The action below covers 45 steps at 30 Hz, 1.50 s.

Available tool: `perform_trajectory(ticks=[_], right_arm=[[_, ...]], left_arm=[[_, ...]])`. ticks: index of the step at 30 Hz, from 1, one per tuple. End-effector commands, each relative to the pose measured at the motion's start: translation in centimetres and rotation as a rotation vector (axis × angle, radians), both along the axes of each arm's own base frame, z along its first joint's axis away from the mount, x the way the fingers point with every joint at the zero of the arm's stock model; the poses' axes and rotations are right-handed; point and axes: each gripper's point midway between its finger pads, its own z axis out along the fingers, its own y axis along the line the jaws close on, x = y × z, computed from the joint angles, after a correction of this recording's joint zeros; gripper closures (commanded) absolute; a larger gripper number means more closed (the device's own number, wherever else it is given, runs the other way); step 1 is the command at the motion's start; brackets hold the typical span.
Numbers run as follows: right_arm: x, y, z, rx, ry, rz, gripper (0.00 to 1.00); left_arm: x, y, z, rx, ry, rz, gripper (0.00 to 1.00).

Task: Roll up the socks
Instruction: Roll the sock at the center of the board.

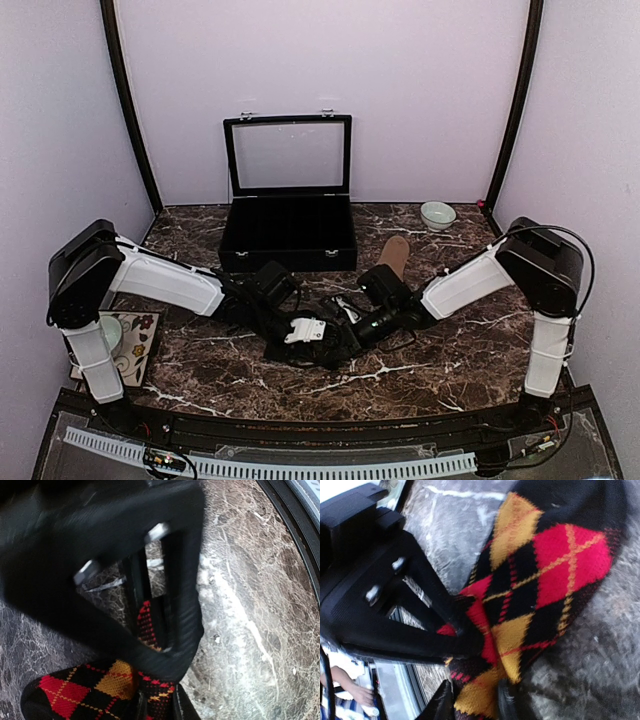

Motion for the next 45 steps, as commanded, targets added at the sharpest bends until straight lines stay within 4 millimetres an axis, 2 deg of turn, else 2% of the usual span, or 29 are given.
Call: perform_trajectory(ticks=[1,3,7,9,14,20,26,30,33,35,38,40,42,44,45], right_arm=[[-1.5,-6.7,-5.6,-0.332,0.040,-0.069,0.64],[-0.4,-6.9,-4.8,-0.320,0.004,-0.088,0.62],[2.0,-7.0,-2.6,-0.284,-0.085,-0.138,0.68],[3.0,-6.3,-1.6,-0.257,-0.116,-0.148,0.71],[5.1,-3.2,0.4,-0.175,-0.143,-0.131,0.85],[7.6,0.4,2.3,-0.066,-0.162,-0.133,0.90],[8.6,1.6,3.1,-0.023,-0.174,-0.152,0.90],[8.5,1.9,3.8,0.001,-0.178,-0.154,0.90],[8.2,2.4,3.4,0.002,-0.161,-0.139,0.90],[8.3,3.6,3.3,0.010,-0.163,-0.121,0.90],[8.2,4.0,0.0,-0.054,-0.125,-0.118,0.90],[8.6,3.6,-1.9,-0.088,-0.115,-0.148,0.91],[9.0,2.8,-2.9,-0.111,-0.121,-0.185,0.91],[9.5,1.8,-3.4,-0.129,-0.131,-0.220,0.92],[9.2,0.6,-4.2,-0.154,-0.123,-0.234,0.92]], left_arm=[[-0.3,3.7,-3.4,0.185,0.105,0.057,0.90],[-0.6,3.9,-3.7,0.198,0.120,0.046,0.92],[-1.2,4.0,-3.7,0.208,0.136,0.019,0.92],[-1.6,4.0,-3.7,0.211,0.137,0.001,0.92],[-2.0,4.2,-3.8,0.219,0.135,-0.021,0.91],[-2.1,4.4,-3.9,0.231,0.124,-0.032,0.91],[-2.3,4.4,-3.8,0.227,0.123,-0.037,0.91],[-2.4,4.3,-3.7,0.225,0.123,-0.042,0.91],[-2.4,4.3,-3.7,0.224,0.119,-0.048,0.91],[-2.4,4.3,-3.8,0.225,0.116,-0.050,0.91],[-2.5,4.1,-3.8,0.220,0.117,-0.051,0.92],[-2.6,4.1,-4.0,0.228,0.114,-0.052,0.92],[-2.5,4.1,-4.0,0.231,0.110,-0.049,0.92],[-2.4,4.2,-3.8,0.232,0.103,-0.045,0.92],[-2.4,4.2,-3.6,0.230,0.101,-0.045,0.92]])
